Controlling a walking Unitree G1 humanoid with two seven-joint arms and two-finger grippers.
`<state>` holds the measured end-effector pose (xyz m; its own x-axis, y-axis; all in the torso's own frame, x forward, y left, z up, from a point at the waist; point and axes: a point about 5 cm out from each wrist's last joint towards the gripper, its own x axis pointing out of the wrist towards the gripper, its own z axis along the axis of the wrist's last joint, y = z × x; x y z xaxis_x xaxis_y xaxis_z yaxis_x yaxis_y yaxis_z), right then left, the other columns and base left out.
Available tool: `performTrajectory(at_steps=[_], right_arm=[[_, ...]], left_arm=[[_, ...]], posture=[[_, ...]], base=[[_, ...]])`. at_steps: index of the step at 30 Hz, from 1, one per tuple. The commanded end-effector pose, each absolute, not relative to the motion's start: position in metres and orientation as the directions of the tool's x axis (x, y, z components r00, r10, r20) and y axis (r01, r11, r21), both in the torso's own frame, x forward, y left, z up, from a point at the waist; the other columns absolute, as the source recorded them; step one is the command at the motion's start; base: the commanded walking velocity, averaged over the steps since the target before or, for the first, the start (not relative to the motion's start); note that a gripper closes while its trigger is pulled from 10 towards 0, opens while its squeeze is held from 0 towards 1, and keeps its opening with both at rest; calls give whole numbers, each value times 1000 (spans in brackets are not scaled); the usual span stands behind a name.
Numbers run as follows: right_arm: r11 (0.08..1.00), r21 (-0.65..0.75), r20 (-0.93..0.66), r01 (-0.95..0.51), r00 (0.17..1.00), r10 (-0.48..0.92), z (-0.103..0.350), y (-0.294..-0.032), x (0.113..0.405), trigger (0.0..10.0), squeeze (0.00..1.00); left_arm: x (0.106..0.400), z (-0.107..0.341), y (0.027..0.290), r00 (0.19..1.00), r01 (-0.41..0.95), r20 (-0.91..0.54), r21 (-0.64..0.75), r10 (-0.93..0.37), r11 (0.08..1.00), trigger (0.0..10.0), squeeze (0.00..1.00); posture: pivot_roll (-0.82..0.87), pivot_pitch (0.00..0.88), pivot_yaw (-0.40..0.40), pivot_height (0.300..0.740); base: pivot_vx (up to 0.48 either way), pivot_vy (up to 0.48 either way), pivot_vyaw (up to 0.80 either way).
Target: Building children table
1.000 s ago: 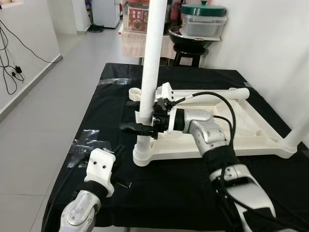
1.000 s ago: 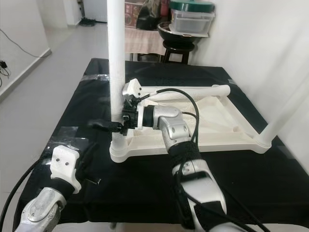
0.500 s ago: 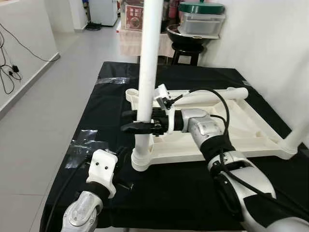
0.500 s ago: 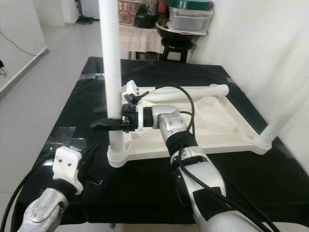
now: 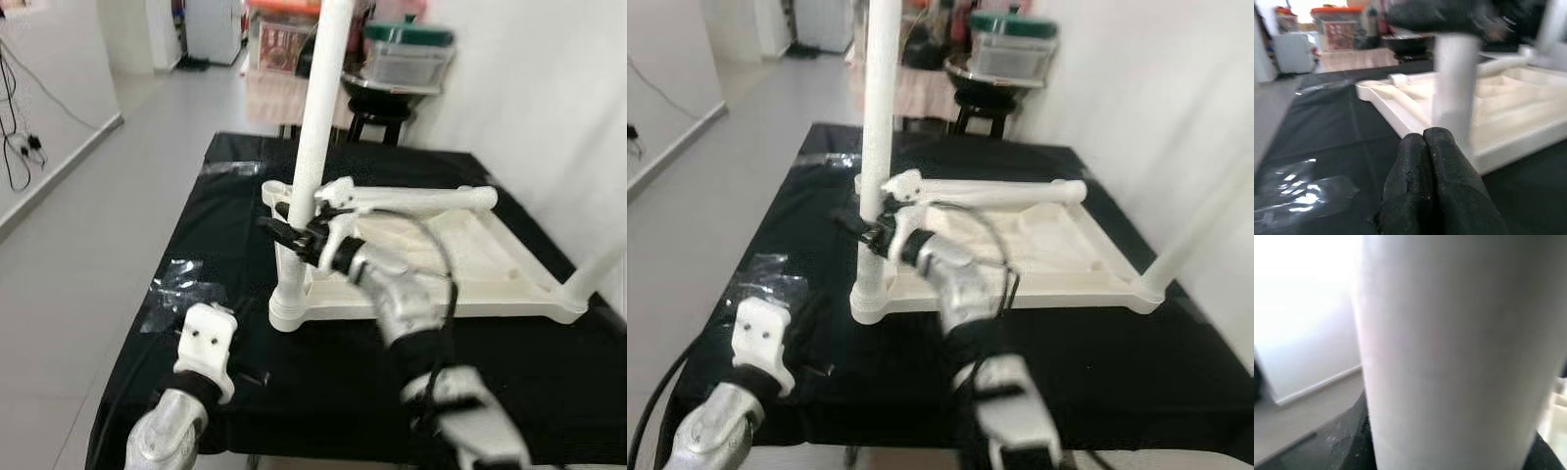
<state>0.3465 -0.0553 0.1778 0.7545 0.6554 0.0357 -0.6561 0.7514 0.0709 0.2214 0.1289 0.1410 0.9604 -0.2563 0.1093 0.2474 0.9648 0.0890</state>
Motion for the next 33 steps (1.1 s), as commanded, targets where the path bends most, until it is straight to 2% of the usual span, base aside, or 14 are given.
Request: performTrajectory(at_steps=[1, 5, 6, 7, 10, 11, 17, 19, 20, 21, 25, 29, 30, 33], right_arm=[[714, 37, -87, -699, 710, 699, 152, -46, 341, 0, 0], [708, -14, -79, -706, 707, 703, 159, -46, 351, 0, 0], [702, -34, -86, -712, 701, 708, 161, -46, 354, 8588, 0], [699, -56, -94, -713, 701, 707, 165, -47, 356, 10000, 0], [673, -57, -81, -738, 675, 733, 169, -47, 356, 10000, 0], [634, -39, -81, -773, 634, 769, 174, -46, 355, 10000, 1000], [339, -41, -32, -940, 341, 940, 190, -45, 353, 10000, 1000], [254, -54, -32, -966, 256, 966, 194, -45, 353, 10000, 831], [197, -61, -34, -979, 199, 979, 197, -45, 352, 10000, 137], [152, -60, -54, -986, 156, 986, 198, -45, 354, 10000, 0], [-2, -18, -92, -1000, 0, 996, 204, -43, 357, 10000, 0], [-14, -5, -95, -1000, -14, 995, 204, -42, 358, 10000, 0], [-22, 16, -89, -1000, -23, 996, 206, -40, 359, 0, 0], [-52, 50, -78, -997, -55, 995, 208, -40, 359, 0, 0]], left_arm=[[224, 142, 129, 960, 249, 108, 92, -259, 964, 10000, 0], [226, 142, 129, 959, 253, 106, 94, -262, 963, 10000, 0], [226, 142, 129, 960, 251, 107, 95, -260, 963, 10000, 0], [226, 142, 129, 961, 245, 110, 99, -255, 965, 10000, 0], [226, 143, 129, 962, 239, 113, 102, -250, 966, 10000, 0], [226, 143, 129, 963, 234, 115, 104, -245, 967, 10000, 0], [228, 143, 128, 963, 231, 116, 104, -243, 967, 10000, 0], [228, 143, 128, 963, 232, 116, 104, -244, 967, 10000, 0], [228, 143, 128, 963, 233, 115, 103, -244, 967, 10000, 0], [228, 143, 127, 963, 234, 115, 103, -245, 967, 10000, 0], [227, 143, 127, 963, 233, 114, 102, -244, 967, 10000, 0], [226, 142, 127, 963, 233, 113, 102, -244, 967, 10000, 0], [226, 142, 126, 963, 233, 112, 102, -244, 967, 10000, 0], [225, 142, 126, 964, 233, 111, 101, -244, 967, 10000, 0]], posture=[[58, 5, -101, 740], [60, 2, -104, 740], [57, 0, -104, 740], [58, 0, -105, 740], [58, 0, -105, 740], [64, 0, -110, 740], [77, 0, -116, 740], [81, 0, -119, 740], [86, 0, -122, 740], [95, 0, -127, 740], [110, 0, -133, 740], [117, 0, -136, 740], [123, 0, -140, 740], [127, 0, -141, 740]], base=[[0, 0, 0], [0, 0, 0], [0, 0, 0], [0, 0, 0], [0, 0, 0], [0, 0, 0], [0, 0, 0], [0, 0, 0], [0, 0, 0], [0, 0, 0], [0, 0, 0], [0, 0, 0], [0, 0, 0], [0, 0, 0]])
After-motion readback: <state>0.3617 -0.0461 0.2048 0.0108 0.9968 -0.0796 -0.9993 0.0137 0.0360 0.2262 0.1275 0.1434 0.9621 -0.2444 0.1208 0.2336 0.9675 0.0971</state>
